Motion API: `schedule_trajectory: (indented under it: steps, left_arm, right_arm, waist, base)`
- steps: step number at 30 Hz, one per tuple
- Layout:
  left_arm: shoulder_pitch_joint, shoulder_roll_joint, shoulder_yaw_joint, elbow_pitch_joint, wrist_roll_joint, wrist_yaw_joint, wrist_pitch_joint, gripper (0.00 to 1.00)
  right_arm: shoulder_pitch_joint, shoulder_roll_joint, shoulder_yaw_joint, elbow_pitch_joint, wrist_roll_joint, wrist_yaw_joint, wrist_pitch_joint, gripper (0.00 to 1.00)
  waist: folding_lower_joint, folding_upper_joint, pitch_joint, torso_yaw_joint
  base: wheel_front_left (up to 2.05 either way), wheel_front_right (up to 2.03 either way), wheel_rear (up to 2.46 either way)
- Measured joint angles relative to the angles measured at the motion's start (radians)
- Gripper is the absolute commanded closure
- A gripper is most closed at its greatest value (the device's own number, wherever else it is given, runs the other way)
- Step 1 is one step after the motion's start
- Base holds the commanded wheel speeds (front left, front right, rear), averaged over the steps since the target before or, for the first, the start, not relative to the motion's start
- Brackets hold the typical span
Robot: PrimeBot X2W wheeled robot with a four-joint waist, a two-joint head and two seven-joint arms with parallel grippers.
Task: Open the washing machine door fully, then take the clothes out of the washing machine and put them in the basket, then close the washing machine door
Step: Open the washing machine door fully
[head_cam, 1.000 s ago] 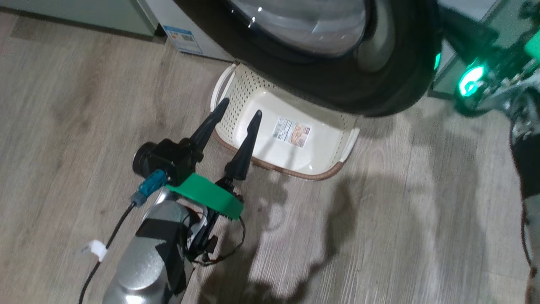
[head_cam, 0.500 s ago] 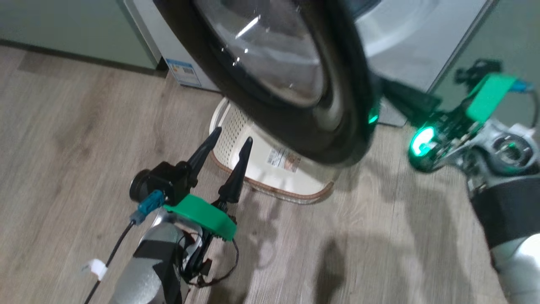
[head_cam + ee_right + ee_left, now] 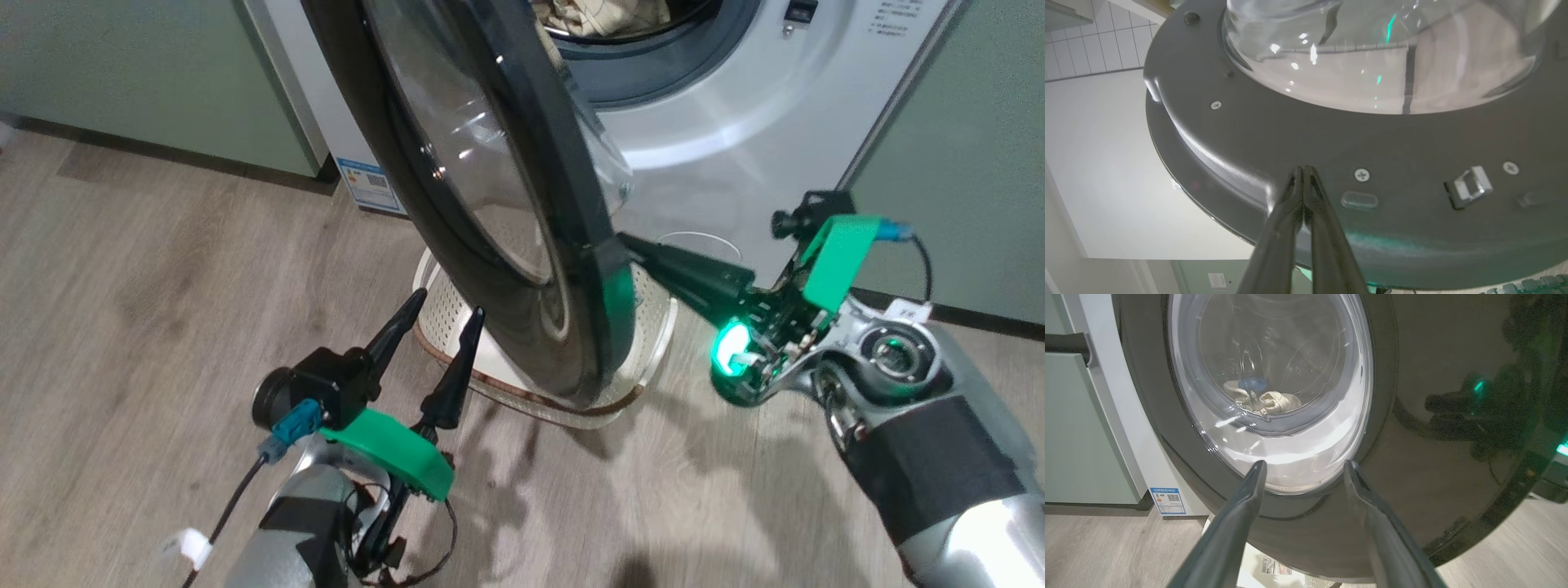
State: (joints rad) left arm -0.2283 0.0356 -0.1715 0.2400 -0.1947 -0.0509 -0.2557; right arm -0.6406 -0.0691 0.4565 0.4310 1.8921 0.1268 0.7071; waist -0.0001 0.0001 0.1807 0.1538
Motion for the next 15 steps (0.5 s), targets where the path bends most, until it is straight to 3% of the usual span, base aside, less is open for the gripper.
schedule_trajectory:
  steps: [15]
  left_arm:
    - [0.006, 0.0, 0.0, 0.002, 0.001, 0.001, 0.0, 0.0]
  right_arm:
    - [0.024, 0.003, 0.062, -0.016, 0.028, 0.0, -0.057, 1.0]
  waist:
    - [0.0001, 0.0, -0.02, 0.003]
  base:
    - [0.0, 0.0, 0.0]
